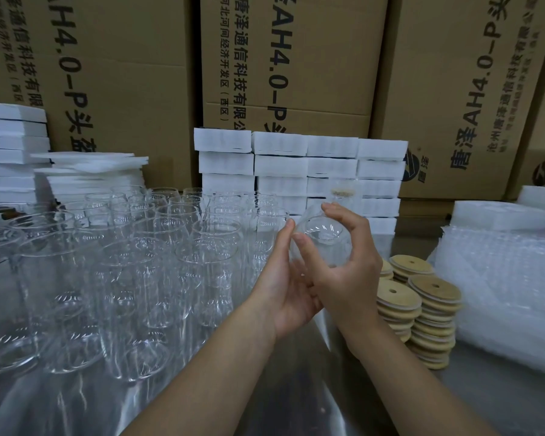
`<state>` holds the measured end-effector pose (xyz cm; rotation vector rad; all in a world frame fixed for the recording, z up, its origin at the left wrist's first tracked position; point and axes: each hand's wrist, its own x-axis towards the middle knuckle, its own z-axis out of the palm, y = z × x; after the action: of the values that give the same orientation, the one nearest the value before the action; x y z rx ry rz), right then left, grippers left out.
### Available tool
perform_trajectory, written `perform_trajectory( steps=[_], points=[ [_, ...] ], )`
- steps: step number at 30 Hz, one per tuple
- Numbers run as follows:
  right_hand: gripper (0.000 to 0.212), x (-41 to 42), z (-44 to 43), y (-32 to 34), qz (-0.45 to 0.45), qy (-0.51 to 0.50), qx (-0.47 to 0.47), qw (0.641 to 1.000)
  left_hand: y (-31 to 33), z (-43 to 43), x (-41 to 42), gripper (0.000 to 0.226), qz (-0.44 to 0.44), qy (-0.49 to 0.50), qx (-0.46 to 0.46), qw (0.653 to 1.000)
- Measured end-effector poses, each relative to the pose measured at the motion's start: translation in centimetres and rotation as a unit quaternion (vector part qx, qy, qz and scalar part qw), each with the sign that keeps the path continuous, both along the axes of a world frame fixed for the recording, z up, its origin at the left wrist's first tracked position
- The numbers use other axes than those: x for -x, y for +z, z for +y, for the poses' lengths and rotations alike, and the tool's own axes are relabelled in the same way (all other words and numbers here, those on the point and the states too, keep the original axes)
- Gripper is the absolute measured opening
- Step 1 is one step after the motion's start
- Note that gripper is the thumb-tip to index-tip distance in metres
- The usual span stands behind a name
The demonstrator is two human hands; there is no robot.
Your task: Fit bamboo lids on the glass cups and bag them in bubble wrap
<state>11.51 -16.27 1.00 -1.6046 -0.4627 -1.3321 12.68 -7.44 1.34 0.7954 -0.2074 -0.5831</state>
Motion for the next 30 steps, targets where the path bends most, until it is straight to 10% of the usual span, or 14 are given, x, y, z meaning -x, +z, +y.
perform_trajectory(
  steps=[30],
  points=[
    [0.023,-0.5,-0.1,0.0,-0.021,0.019,-0.033,0.999,0.7,-0.2,1.2,0.091,0.003,0.048,-0.056,0.997]
  ],
)
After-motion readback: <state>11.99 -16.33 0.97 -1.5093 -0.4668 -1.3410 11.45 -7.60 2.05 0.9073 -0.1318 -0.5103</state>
